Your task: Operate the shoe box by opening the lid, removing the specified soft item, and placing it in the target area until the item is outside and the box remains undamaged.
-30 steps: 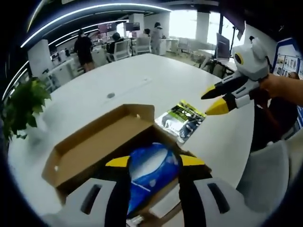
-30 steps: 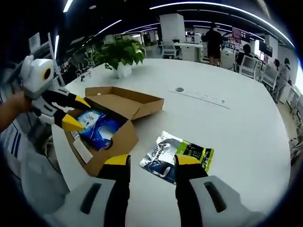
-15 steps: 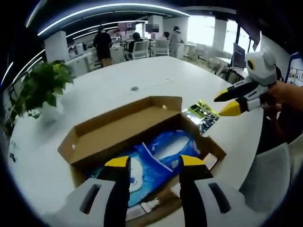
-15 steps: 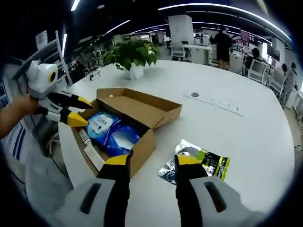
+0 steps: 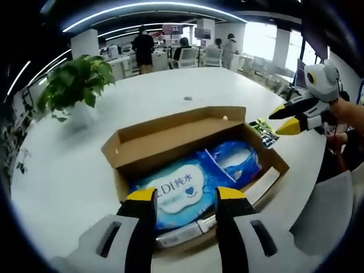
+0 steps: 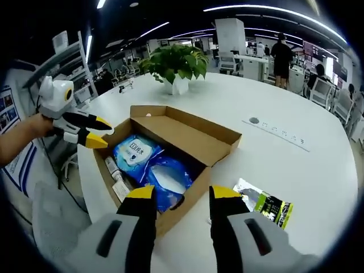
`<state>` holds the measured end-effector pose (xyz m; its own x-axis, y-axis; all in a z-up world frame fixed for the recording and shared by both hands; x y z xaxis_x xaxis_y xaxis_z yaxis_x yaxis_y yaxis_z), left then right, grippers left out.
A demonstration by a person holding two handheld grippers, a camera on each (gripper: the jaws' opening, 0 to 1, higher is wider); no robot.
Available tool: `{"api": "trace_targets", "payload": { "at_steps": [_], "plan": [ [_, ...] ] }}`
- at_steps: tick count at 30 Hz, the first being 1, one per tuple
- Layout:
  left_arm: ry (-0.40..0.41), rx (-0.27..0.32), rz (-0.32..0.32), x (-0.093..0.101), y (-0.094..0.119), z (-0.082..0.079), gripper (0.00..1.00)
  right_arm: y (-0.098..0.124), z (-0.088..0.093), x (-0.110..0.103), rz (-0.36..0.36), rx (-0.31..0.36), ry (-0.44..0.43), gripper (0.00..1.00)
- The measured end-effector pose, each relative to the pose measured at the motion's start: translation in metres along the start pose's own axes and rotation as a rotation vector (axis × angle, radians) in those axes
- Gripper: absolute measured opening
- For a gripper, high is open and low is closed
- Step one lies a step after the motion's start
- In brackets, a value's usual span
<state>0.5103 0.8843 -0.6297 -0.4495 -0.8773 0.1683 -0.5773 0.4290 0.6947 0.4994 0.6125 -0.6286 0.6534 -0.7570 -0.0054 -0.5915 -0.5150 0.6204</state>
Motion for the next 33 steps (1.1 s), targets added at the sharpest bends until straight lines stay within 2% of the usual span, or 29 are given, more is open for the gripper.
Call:
{"api": "trace_targets", "payload": {
  "at_steps": [12, 24, 33],
  "plan": [
    [0.043, 0.004, -0.083, -0.040, 0.015, 0.021, 0.34, -0.024, -0.008, -0.020, -0.072, -0.015, 0.023, 0.30],
    [0.069, -0.022, -0.126, -0.054, 0.019, 0.040, 0.27, -0.052, -0.010, -0.040, -0.123, -0.032, 0.032, 0.26],
    [0.139, -0.041, -0.115, -0.062, 0.016, 0.050, 0.10, -0.073, -0.010, -0.051, -0.160, -0.048, 0.018, 0.24]
  ]
}}
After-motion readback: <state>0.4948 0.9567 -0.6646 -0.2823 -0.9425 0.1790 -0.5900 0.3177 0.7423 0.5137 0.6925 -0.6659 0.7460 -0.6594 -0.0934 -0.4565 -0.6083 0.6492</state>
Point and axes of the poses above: the point that each gripper's makers call its tool centre point, and the gripper's own axes: y roughly backward along the fingers, x roughly to its right, z roughly out of its underside, the point moved 7 cm from there along y, roughly backward along the fingers, and after that the axes turned 11 degrees about y, right-handed, at the moved point
